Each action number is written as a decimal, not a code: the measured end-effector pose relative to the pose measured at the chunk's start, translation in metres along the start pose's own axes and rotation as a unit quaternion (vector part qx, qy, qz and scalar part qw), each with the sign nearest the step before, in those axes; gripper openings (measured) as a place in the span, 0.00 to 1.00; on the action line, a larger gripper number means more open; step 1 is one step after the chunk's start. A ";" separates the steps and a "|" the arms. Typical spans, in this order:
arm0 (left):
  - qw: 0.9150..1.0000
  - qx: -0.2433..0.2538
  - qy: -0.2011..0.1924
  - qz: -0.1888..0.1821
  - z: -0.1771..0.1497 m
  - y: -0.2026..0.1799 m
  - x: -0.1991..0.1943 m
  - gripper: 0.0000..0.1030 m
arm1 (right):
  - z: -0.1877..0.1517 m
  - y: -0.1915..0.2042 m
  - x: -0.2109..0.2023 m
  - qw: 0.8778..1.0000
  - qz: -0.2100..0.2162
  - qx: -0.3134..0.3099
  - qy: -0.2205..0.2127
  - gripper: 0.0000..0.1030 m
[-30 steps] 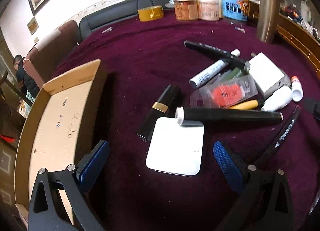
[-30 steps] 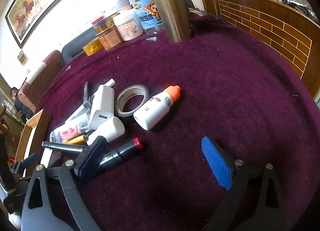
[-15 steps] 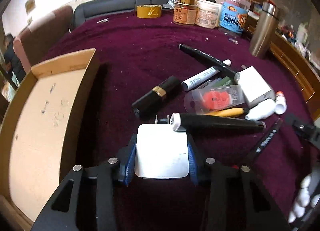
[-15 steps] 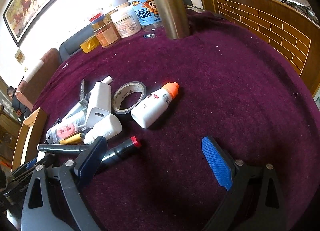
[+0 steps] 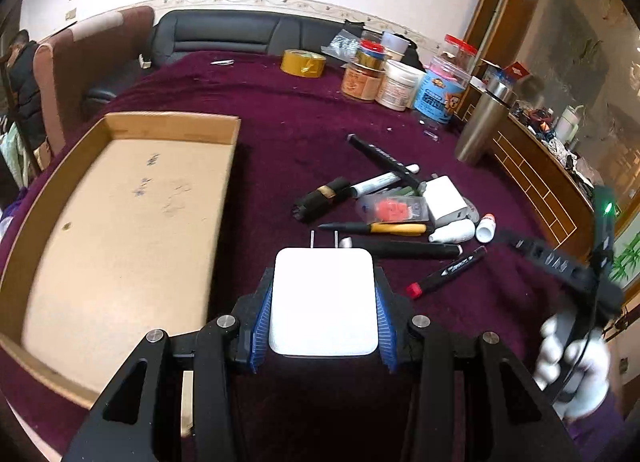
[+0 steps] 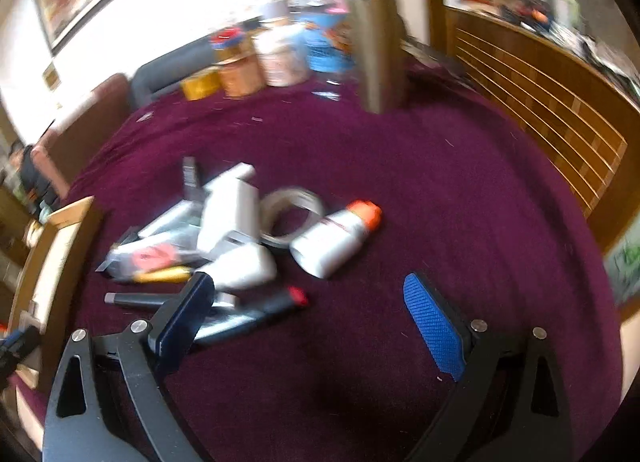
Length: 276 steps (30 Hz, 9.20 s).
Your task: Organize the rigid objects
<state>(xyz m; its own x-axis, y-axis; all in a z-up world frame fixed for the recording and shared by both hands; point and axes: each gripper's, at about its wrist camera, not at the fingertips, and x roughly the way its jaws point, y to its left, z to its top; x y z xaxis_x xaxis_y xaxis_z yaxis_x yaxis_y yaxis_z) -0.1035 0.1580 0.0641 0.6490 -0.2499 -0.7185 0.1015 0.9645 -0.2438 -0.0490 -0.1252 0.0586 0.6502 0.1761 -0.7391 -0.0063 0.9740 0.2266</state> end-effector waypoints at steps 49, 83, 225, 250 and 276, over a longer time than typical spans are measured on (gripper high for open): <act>0.989 -0.142 0.030 0.029 0.091 0.167 0.075 0.38 | 0.045 0.257 0.153 0.948 0.230 -0.032 0.217 0.12; 0.982 -0.185 -0.011 -0.020 0.062 0.147 0.042 0.54 | 0.065 0.181 0.035 0.984 0.132 -0.099 0.066 0.19; 0.992 -0.118 -0.034 0.029 0.039 0.140 -0.020 0.14 | 0.054 0.170 0.092 0.956 0.240 0.012 0.169 0.12; 0.991 -0.128 0.008 0.042 0.059 0.177 0.017 0.46 | 0.023 0.239 0.100 0.976 0.152 -0.051 0.146 0.24; 0.976 0.023 0.117 0.183 0.061 0.124 0.079 0.54 | 0.009 0.080 0.013 0.995 0.091 -0.004 0.028 0.47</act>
<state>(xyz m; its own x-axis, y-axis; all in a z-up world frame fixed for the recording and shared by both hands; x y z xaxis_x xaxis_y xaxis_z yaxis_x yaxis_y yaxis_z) 0.0069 0.2628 0.0168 0.4591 0.1036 -0.8823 -0.0672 0.9944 0.0817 -0.0343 -0.0457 0.0724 0.5951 0.3572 -0.7199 -0.1268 0.9263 0.3548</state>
